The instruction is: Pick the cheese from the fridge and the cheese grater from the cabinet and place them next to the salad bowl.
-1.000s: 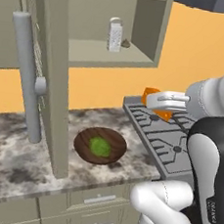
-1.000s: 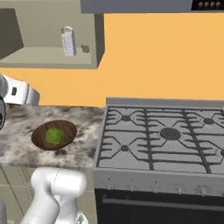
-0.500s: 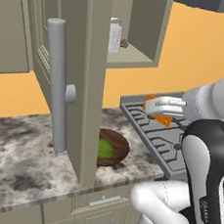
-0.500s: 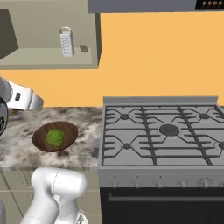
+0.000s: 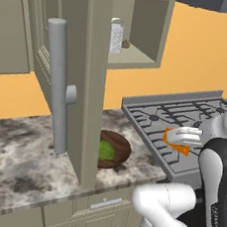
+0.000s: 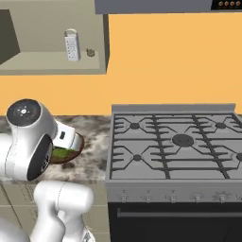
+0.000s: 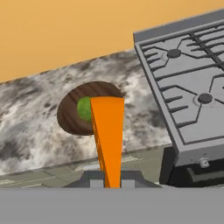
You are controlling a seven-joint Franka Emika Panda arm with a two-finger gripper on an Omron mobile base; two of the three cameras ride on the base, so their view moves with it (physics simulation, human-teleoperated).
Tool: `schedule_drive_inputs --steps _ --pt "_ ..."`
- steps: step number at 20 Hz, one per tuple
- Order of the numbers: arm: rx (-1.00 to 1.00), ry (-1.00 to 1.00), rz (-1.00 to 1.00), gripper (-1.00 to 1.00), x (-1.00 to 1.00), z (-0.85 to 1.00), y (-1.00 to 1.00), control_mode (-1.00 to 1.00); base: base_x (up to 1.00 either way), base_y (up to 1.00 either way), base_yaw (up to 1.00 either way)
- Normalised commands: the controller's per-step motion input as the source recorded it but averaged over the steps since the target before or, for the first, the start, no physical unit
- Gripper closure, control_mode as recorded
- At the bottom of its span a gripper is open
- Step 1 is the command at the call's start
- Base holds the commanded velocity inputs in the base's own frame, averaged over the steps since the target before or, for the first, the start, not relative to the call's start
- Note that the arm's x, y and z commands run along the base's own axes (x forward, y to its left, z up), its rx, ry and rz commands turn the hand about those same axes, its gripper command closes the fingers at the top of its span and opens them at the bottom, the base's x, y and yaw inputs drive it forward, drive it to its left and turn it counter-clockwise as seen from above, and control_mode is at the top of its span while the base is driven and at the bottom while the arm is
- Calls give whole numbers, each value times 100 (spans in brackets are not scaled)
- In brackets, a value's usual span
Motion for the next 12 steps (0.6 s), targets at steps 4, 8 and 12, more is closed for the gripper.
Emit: schedule_drive_inputs --steps 4,8,12 --pt "0 3 -1 100 61 -64 -45 -100 0 0 0" --pt "0 0 9 100 79 -7 -16 -100 0 0 0" --pt "-1 1 22 100 44 -15 -6 -100 0 0 0"
